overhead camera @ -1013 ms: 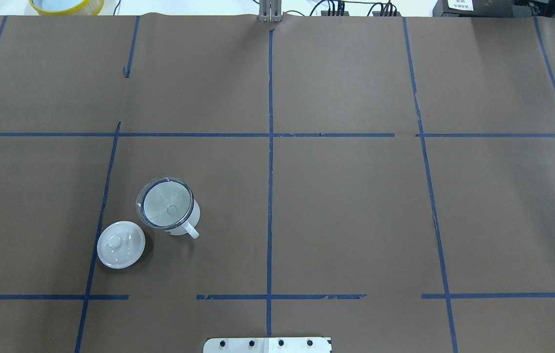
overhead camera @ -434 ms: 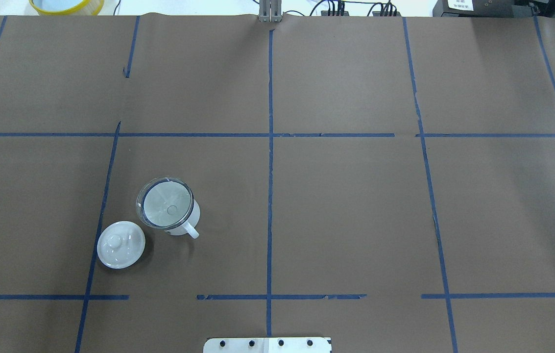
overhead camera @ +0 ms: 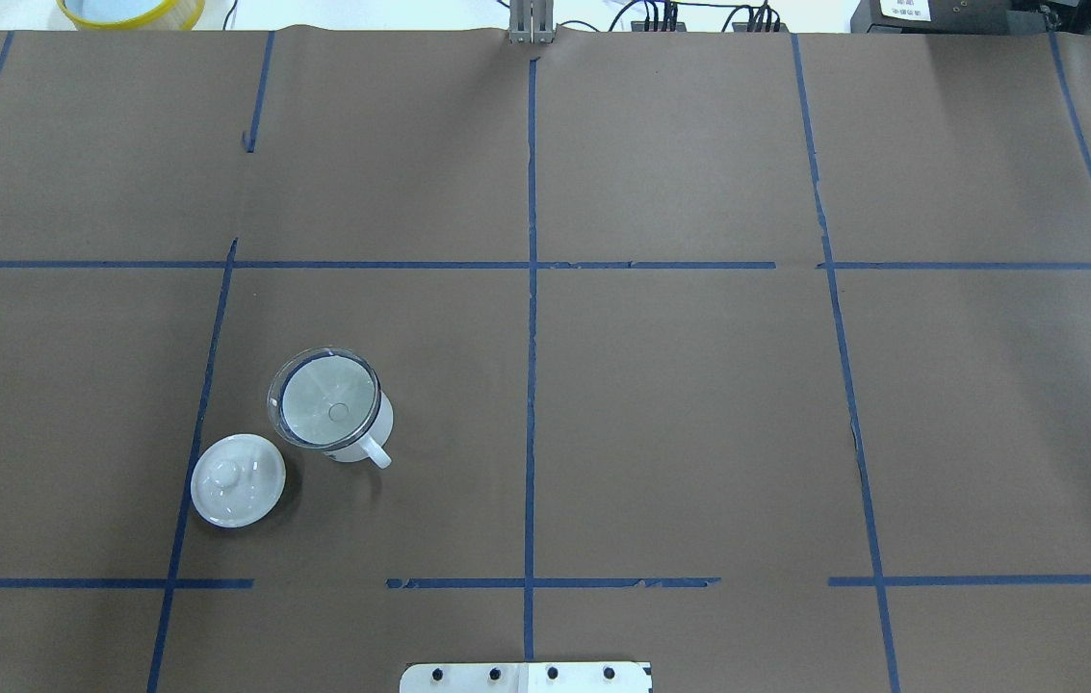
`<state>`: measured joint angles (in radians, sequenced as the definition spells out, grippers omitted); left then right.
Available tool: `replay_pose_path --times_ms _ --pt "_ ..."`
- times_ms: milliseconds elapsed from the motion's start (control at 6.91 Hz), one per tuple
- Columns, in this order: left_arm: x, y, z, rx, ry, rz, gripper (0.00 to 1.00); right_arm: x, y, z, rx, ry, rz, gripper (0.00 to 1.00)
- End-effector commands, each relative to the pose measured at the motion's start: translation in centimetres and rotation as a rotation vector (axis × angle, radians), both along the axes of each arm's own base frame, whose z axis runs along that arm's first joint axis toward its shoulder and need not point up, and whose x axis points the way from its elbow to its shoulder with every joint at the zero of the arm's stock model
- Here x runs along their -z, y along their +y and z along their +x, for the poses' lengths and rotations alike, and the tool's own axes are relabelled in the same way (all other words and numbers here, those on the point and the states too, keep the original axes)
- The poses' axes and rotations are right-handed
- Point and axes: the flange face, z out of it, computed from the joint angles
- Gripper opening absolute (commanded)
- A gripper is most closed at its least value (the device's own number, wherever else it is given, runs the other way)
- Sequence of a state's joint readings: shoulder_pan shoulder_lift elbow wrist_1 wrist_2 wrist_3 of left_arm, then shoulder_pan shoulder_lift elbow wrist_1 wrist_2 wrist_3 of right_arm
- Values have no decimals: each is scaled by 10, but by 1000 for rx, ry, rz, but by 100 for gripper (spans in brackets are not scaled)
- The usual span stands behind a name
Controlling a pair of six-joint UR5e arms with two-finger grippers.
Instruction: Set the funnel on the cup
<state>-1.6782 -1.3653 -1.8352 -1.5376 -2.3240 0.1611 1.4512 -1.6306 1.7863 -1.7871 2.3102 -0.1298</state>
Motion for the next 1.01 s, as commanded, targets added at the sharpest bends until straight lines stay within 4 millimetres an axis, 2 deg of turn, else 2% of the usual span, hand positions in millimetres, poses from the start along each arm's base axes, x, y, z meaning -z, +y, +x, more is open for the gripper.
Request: replay_pose_path --times_ms 0,868 --pt "2 0 0 0 0 3 100 0 0 0 0 0 1 100" --pt "9 -2 1 -3 -1 20 100 0 0 0 0 0 1 100"
